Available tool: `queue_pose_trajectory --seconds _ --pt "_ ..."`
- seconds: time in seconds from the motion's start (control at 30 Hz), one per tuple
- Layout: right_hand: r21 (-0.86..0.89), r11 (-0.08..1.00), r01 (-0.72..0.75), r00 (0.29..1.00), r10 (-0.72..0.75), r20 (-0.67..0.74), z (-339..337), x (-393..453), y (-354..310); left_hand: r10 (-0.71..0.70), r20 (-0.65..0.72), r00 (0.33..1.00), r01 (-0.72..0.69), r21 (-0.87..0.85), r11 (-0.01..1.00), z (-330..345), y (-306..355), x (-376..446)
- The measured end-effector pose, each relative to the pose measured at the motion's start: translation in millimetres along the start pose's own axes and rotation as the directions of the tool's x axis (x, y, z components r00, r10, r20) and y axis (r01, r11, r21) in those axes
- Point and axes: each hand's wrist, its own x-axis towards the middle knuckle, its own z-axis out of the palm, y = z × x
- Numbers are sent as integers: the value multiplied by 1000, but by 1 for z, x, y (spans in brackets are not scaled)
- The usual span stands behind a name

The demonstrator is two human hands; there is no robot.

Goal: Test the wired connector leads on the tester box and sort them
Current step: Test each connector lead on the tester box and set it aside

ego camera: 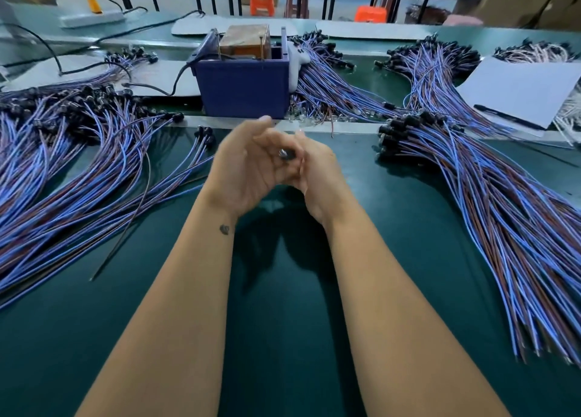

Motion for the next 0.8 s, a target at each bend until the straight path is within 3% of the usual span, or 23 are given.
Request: queue_pose_trajectory --seconds 0.07,0.23,0.3,0.4,0.47,0.57,0.67,0.73,0.8 --pt "56 997 -48 999 49 -3 -4 -1 -3 -154 117 981 130 189 973 5 -5 -2" --pt "278 957 -87 991 112 -74 -10 -2 -9 -483 168 859 319 563 762 10 -11 -6" --pt "326 941 -85 990 118 -83 -12 -1 -10 -546 173 820 338 623 705 12 -12 -6" --pt "400 912 -85 991 120 -63 -15 -1 -10 -577 209 789 343 630 697 10 -11 -6" --pt "442 894 -67 994 100 -53 -17 0 -10 -520 154 840 350 579 736 4 -9 -4" --pt "448 893 -39 997 62 -37 -18 0 -8 -296 -162 941 337 387 858 -6 -10 4" --pt "444 895 -47 997 69 -34 -20 1 -8 -67 -502 862 233 276 933 -14 -9 11" --pt "393 918 -50 997 72 -41 -21 1 -8 29 -581 813 193 316 929 -18 -8 11" --pt "255 966 -37 996 56 -68 -19 1 -7 78 -561 824 159 361 919 -18 -8 10"
